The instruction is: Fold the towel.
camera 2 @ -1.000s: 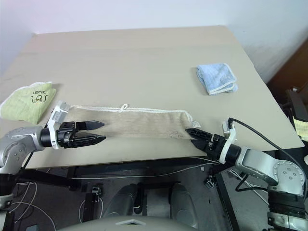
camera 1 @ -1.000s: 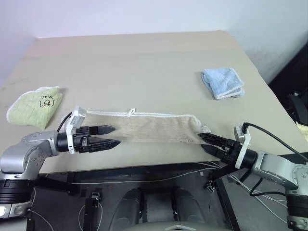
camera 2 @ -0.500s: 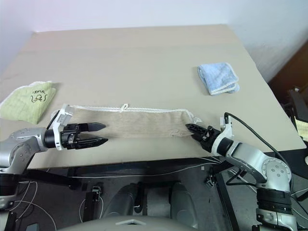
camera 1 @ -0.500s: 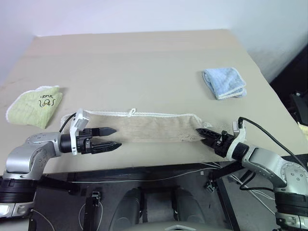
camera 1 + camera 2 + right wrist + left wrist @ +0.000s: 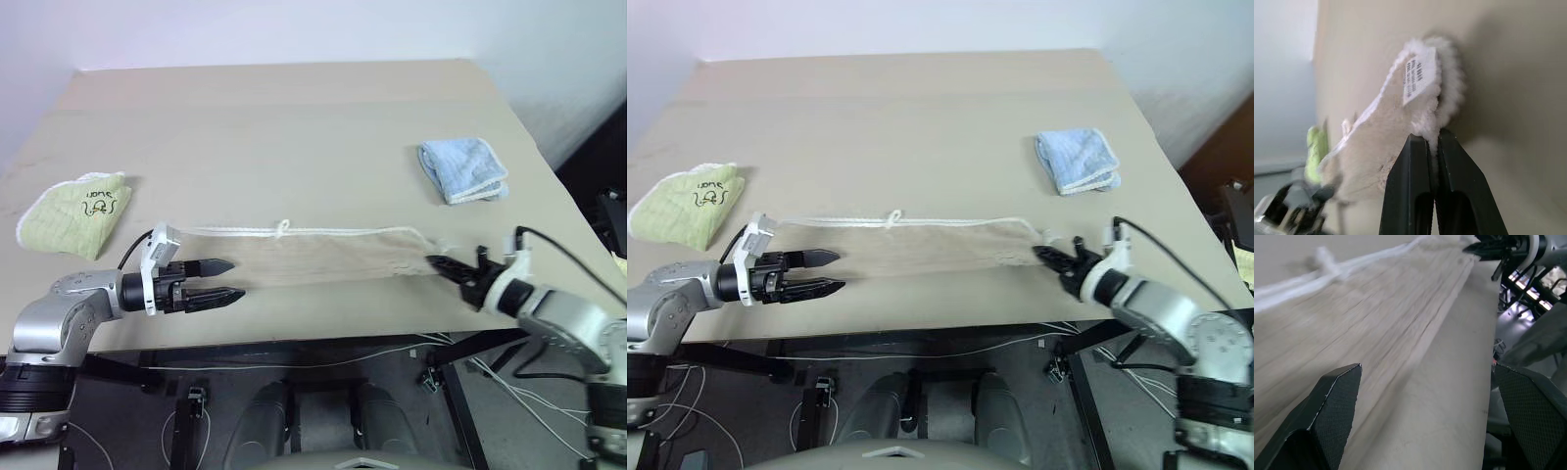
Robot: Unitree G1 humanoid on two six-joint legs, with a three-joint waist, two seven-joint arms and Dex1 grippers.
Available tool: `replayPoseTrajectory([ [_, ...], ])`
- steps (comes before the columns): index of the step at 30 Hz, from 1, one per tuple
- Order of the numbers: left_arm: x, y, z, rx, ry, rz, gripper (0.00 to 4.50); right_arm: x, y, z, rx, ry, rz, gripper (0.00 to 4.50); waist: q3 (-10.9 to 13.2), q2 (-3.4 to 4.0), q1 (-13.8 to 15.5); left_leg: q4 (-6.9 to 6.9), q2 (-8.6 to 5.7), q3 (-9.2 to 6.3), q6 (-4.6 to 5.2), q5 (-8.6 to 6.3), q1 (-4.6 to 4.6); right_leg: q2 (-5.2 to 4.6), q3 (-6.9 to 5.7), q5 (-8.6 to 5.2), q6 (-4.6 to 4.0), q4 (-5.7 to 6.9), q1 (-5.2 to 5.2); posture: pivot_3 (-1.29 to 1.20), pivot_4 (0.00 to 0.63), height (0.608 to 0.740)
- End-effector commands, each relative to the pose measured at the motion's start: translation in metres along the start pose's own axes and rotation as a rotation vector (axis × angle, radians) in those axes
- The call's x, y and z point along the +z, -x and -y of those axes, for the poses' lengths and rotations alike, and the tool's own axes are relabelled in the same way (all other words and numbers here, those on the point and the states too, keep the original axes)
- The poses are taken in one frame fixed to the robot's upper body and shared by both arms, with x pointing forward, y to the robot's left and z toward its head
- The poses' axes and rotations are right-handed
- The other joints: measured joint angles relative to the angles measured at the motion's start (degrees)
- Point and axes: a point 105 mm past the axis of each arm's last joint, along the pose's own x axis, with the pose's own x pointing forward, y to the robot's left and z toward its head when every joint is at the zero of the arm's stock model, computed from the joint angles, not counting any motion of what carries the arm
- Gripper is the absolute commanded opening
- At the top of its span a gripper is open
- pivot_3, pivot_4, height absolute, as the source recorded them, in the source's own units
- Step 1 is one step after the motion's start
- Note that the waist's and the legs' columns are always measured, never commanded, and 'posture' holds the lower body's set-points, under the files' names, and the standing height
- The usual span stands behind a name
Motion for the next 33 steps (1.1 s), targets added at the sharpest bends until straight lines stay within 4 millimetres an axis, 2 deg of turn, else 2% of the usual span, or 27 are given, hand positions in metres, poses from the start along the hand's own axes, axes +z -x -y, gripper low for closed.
replayPoseTrajectory([
  [1,0.001,0.003,0.001,0.002,-0.022,0.013,4.5,0.031,0.015,-0.009,0.037,0.057,0.057,0.04,0.0,0.01,-0.1,0.0,0.0,0.0,0.01,-0.01,0.01,0.0,0.0,0.0,0.0,-0.01,0.01,0.0,0.15,0.74],
  [4,0.0,0.003,0.001,0.006,-0.024,0.012,4.5,0.037,0.015,-0.015,0.058,0.12,0.034,0.04,0.0,0.03,-0.3,-0.02,0.02,0.01,0.01,-0.01,0.03,0.04,-0.01,0.0,0.0,0.0,0.0,0.0,0.15,0.74],
  [8,0.001,0.004,-0.001,0.019,-0.028,0.015,4.5,0.031,0.007,-0.028,0.098,0.237,-0.026,0.04,0.0,0.04,-0.1,0.01,0.01,0.01,0.02,0.0,0.03,0.05,-0.02,0.01,0.02,0.01,0.01,0.0,0.15,0.74],
  [13,0.001,0.006,-0.003,0.033,-0.036,0.008,4.5,-0.002,0.009,-0.071,0.245,0.491,-0.199,0.04,0.0,0.1,-0.1,0.03,0.01,0.02,0.03,-0.02,0.01,0.04,-0.02,0.01,0.03,0.01,0.0,0.0,0.15,0.74],
  [19,-0.001,0.006,-0.006,0.042,-0.053,-0.012,4.5,-0.02,0.001,-0.099,0.302,0.739,-0.26,0.04,0.0,0.08,-0.1,0.06,0.01,0.01,0.02,-0.03,0.01,0.01,-0.02,0.01,0.03,0.0,0.01,0.0,0.15,0.74],
  [22,-0.002,0.005,-0.006,0.04,-0.053,-0.012,4.5,-0.029,-0.008,-0.106,0.328,0.794,-0.292,0.04,0.0,0.08,-0.1,0.01,0.01,0.0,0.01,-0.04,-0.01,-0.01,-0.02,0.0,0.02,-0.02,-0.04,0.0,0.15,0.74],
  [25,-0.003,0.003,-0.005,0.039,-0.054,-0.014,4.5,-0.045,-0.022,-0.108,0.335,0.876,-0.346,0.04,0.0,0.08,-0.2,0.01,0.01,0.01,0.01,-0.04,-0.14,-0.01,0.0,0.01,0.02,0.0,-0.19,0.0,0.15,0.74],
  [30,-0.004,0.002,-0.005,0.04,-0.059,-0.016,4.5,-0.073,-0.045,-0.112,0.391,0.889,-0.398,0.04,0.0,0.06,-0.1,0.14,-0.02,0.0,0.0,-0.02,-0.75,0.0,-0.01,0.14,0.21,0.25,-0.88,0.0,0.15,0.74],
  [33,-0.004,0.002,-0.005,0.046,-0.064,-0.017,4.5,-0.091,-0.056,-0.113,0.413,0.916,-0.418,0.04,0.0,0.06,-0.1,0.16,-0.06,0.01,0.0,-0.02,-0.78,-0.01,-0.01,0.18,0.27,0.34,-0.94,0.0,0.15,0.74],
])
